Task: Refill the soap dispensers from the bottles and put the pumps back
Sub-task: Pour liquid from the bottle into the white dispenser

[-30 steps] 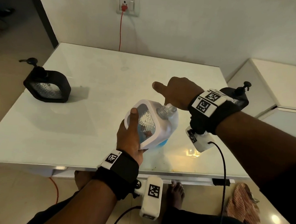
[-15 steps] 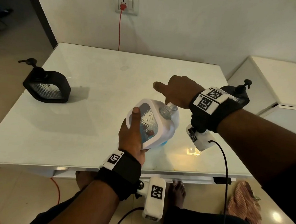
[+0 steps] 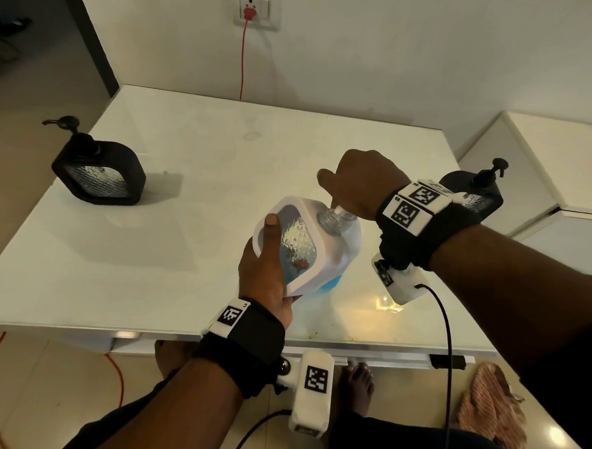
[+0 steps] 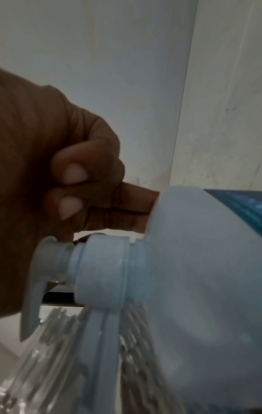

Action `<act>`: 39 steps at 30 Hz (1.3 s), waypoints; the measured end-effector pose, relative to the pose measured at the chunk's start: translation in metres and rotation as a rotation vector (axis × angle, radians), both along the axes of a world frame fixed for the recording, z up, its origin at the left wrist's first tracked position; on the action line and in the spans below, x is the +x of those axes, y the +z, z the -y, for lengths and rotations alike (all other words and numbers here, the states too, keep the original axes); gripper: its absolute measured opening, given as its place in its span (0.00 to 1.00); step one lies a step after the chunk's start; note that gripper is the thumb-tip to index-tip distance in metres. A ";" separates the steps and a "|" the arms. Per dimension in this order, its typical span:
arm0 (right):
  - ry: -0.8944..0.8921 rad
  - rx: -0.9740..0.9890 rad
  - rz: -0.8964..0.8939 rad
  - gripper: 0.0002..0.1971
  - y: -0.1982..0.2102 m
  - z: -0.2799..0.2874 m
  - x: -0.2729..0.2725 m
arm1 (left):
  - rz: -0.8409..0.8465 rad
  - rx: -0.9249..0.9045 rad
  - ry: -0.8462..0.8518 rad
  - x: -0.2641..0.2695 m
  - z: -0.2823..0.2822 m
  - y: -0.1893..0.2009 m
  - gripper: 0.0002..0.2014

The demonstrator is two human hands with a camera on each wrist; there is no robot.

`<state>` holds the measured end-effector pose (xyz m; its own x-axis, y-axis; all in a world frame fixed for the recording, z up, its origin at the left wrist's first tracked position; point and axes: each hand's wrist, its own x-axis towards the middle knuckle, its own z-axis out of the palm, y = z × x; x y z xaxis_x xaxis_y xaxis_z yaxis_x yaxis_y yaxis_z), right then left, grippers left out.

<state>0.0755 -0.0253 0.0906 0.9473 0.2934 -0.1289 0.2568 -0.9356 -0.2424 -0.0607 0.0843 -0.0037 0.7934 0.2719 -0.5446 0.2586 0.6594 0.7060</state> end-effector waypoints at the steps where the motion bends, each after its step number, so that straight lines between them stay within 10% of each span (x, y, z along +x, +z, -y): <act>1: 0.003 0.003 -0.004 0.24 0.000 0.000 0.000 | -0.001 -0.002 -0.004 0.000 0.000 -0.001 0.22; 6: 0.042 0.004 -0.079 0.36 0.004 0.001 0.000 | 0.003 -0.013 -0.001 0.000 0.000 -0.002 0.23; 39: 0.072 -0.062 -0.046 0.33 0.004 0.000 0.003 | 0.007 0.035 0.001 0.002 0.000 -0.004 0.23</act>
